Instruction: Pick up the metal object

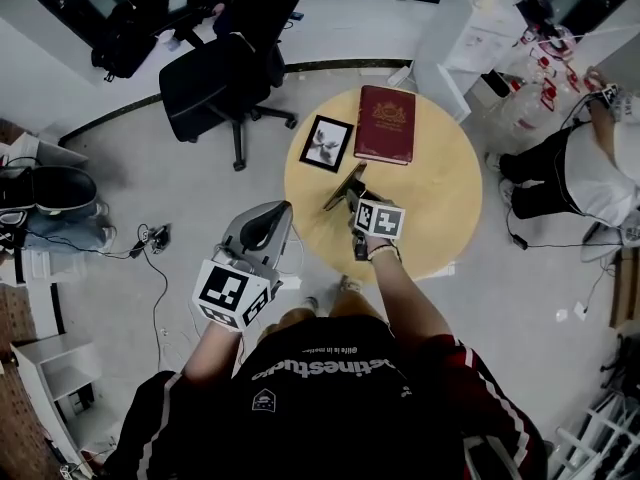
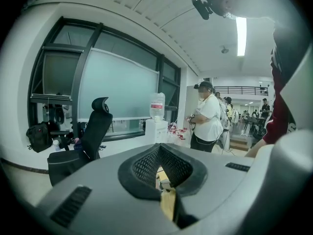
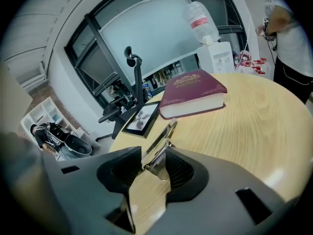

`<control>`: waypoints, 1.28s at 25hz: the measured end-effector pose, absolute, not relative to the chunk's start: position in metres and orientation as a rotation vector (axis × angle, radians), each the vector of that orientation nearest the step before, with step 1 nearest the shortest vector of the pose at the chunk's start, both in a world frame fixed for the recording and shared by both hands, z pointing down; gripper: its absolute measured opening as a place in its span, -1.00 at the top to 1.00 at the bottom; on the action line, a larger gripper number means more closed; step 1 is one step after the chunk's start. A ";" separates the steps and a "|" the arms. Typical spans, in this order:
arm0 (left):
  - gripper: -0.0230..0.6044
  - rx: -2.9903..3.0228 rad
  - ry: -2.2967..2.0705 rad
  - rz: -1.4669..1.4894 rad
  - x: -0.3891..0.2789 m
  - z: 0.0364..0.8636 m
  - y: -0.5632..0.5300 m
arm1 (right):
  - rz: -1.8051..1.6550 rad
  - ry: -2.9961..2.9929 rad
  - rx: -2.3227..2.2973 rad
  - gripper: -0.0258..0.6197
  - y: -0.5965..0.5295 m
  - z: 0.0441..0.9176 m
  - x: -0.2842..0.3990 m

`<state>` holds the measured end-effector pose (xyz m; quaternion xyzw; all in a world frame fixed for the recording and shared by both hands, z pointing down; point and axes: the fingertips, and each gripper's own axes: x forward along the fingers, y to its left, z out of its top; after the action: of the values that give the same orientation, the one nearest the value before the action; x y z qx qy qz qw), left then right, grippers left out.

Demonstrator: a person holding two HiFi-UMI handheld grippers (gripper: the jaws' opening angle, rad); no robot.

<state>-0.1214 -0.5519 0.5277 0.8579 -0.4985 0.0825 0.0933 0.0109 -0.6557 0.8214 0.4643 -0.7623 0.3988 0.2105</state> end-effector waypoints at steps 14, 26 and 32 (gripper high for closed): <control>0.88 2.540 -1.505 0.281 -0.133 0.523 -0.552 | 1.131 -2.080 1.317 0.49 -0.661 0.825 0.010; 0.88 2.561 -1.507 0.242 -0.137 0.513 -0.543 | 1.094 -2.079 1.317 0.74 -0.652 0.813 0.020; 0.88 2.567 -1.503 0.214 -0.141 0.508 -0.531 | 1.064 -2.088 1.334 0.76 -0.639 0.802 0.026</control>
<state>-0.1414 -0.5309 0.5083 0.8580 -0.5024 0.0716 0.0797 0.0263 -0.6394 0.8018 0.4826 -0.7551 0.3850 0.2206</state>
